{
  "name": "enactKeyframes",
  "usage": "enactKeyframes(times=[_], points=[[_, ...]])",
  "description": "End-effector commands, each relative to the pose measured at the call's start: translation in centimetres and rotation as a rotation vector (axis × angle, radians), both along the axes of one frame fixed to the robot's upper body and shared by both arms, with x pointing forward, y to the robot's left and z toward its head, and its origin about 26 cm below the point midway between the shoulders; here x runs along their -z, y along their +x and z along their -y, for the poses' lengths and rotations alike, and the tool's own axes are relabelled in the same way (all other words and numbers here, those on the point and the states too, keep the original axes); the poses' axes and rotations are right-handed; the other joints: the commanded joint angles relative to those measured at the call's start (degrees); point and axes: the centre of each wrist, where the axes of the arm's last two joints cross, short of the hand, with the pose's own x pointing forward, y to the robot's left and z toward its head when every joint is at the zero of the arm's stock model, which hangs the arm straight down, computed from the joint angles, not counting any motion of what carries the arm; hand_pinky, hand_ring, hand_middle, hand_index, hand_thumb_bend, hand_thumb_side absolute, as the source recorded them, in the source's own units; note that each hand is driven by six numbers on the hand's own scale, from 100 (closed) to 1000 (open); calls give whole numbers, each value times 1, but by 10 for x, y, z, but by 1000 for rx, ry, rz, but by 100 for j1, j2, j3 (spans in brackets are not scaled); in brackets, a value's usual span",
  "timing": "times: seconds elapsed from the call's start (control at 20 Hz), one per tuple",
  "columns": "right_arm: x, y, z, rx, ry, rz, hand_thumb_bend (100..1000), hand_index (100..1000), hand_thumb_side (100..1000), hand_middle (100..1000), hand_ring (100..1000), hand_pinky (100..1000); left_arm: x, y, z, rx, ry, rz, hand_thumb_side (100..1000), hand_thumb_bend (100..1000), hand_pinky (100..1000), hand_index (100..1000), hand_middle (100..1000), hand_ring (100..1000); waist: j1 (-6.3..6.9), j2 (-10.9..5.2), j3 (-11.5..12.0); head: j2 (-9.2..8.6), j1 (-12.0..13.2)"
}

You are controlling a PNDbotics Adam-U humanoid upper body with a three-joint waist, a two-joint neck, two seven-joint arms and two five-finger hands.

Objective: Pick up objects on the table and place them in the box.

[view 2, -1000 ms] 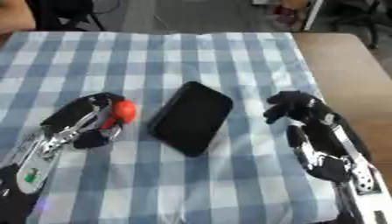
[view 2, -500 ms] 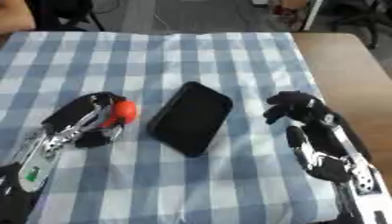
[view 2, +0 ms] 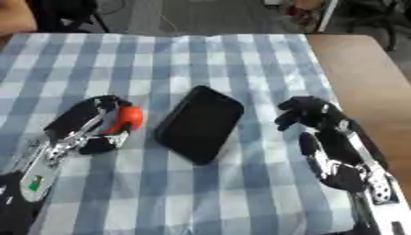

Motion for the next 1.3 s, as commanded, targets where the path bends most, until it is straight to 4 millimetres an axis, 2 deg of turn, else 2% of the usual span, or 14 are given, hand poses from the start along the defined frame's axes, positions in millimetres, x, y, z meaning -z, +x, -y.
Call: enactKeyframes(times=[0.05,0.3,0.7,0.85,1.3], points=[[-5,0,1,-180,-235,311,100,901,395,767,684,614,-10,3,-1,4,4,34,415,100,857,539,741,793,17,-57,-10,-40,9],[-5,0,1,-179,-235,311,100,901,395,767,684,614,-9,3,-1,4,4,36,371,100,854,450,732,790,18,-55,-12,-40,9],[-5,0,1,-178,-236,312,100,902,395,768,684,614,-7,3,-1,0,7,33,328,100,841,388,606,759,11,-48,-5,-38,12],[-5,0,2,-178,-236,312,100,902,395,768,685,614,-6,2,-2,-2,6,31,320,100,837,304,575,742,9,-46,-2,-39,12],[-5,0,2,-177,-237,313,100,902,395,768,685,614,-5,2,-2,-4,5,29,315,100,839,287,579,739,8,-42,1,-34,10]])
